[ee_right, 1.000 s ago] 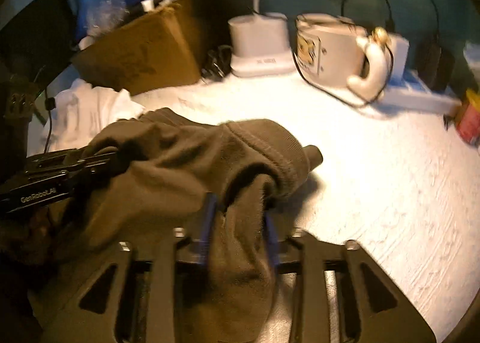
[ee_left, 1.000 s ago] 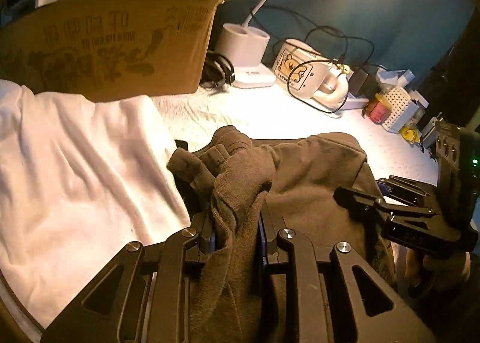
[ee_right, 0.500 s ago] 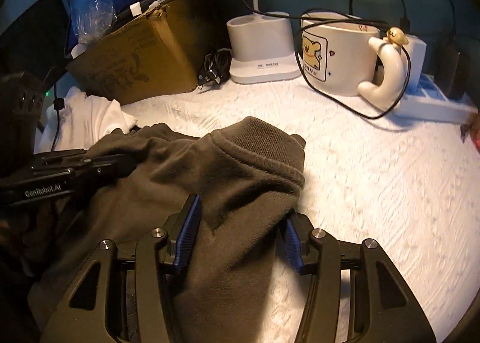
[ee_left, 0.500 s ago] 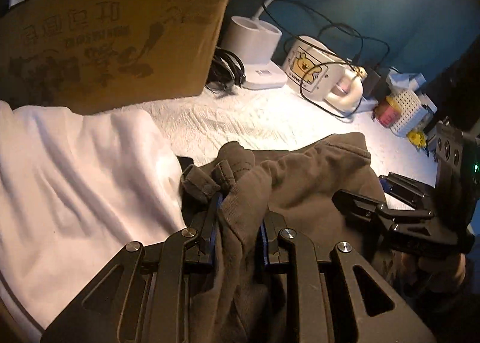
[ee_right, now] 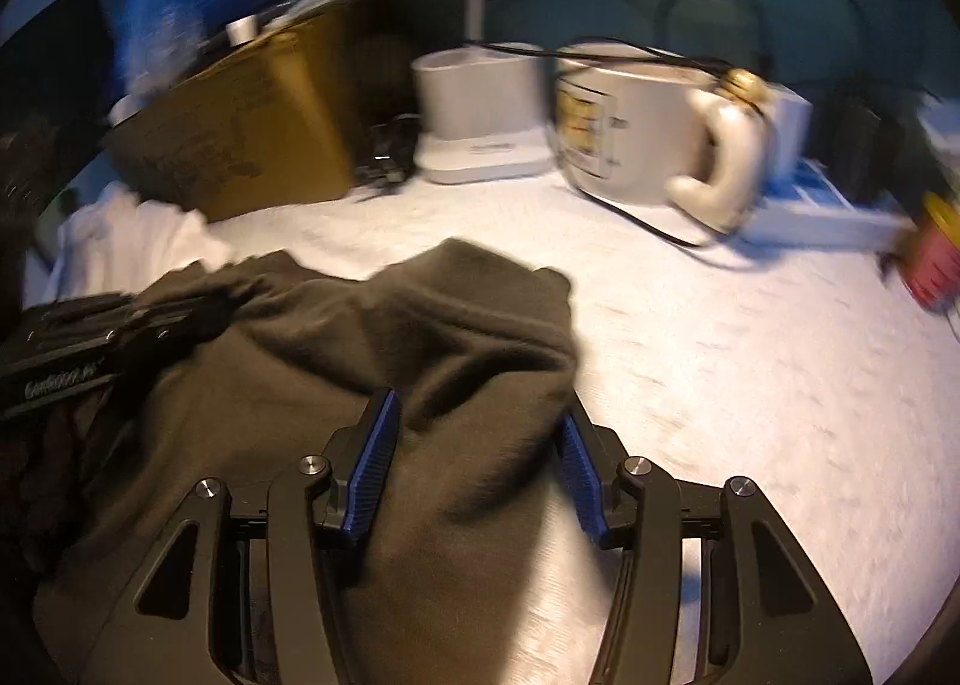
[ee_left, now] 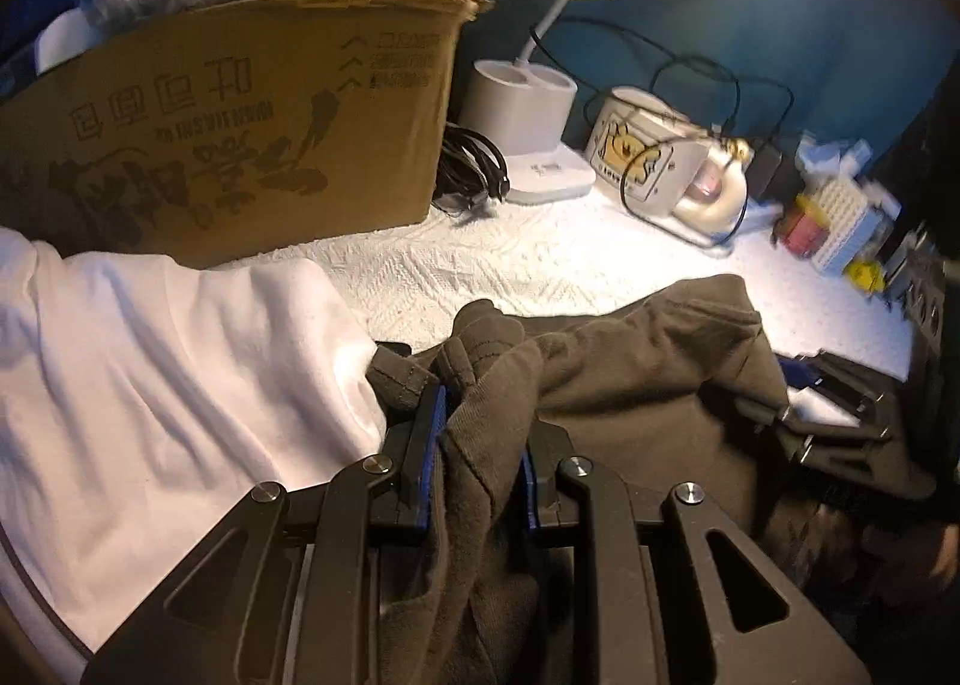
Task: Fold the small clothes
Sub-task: 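Lower the held brown shirt onto the bed with both tools together, then open both tools and release the folded shirt on the bed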
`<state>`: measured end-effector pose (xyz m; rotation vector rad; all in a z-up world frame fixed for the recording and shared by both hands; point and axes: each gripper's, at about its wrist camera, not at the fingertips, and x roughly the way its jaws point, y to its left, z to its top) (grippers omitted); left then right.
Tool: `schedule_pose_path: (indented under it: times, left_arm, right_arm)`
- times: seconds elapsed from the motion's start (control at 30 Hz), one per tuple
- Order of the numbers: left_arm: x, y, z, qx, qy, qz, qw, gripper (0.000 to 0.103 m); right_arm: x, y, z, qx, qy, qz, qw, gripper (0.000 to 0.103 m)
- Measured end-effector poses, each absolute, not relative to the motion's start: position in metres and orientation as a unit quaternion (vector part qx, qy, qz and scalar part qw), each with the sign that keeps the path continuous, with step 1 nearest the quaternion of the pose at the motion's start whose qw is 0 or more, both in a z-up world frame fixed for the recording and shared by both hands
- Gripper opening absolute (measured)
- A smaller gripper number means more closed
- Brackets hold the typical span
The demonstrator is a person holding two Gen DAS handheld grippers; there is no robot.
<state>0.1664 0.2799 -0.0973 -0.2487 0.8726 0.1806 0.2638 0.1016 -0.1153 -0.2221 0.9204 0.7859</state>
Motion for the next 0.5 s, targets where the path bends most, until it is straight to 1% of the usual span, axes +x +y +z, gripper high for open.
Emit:
schedule_pose_path:
  times: [0.1, 0.13, 0.2, 0.23, 0.27, 0.3, 0.5]
  left_arm:
    - [0.166, 0.274, -0.098, -0.1, 0.432, 0.091, 0.892, 0.021]
    - [0.165, 0.274, -0.097, -0.096, 0.434, 0.092, 0.891, 0.024]
    - [0.164, 0.273, -0.096, -0.093, 0.436, 0.094, 0.89, 0.025]
    - [0.161, 0.274, -0.094, -0.092, 0.436, 0.097, 0.89, 0.027]
    - [0.158, 0.274, -0.093, -0.09, 0.434, 0.102, 0.89, 0.032]
    - [0.156, 0.273, -0.091, -0.088, 0.432, 0.106, 0.891, 0.033]
    - [0.134, 0.27, -0.083, -0.083, 0.418, 0.11, 0.898, 0.034]
  right_arm:
    - [0.262, 0.095, -0.114, -0.104, 0.434, 0.363, 0.818, 0.054]
    - [0.26, 0.094, -0.114, -0.105, 0.435, 0.361, 0.819, 0.054]
    - [0.258, 0.09, -0.112, -0.104, 0.437, 0.356, 0.82, 0.054]
    - [0.256, 0.089, -0.111, -0.103, 0.437, 0.354, 0.82, 0.054]
    - [0.254, 0.087, -0.11, -0.104, 0.436, 0.352, 0.821, 0.054]
    - [0.252, 0.086, -0.109, -0.104, 0.436, 0.351, 0.822, 0.054]
    - [0.236, 0.072, -0.103, -0.104, 0.438, 0.344, 0.824, 0.055]
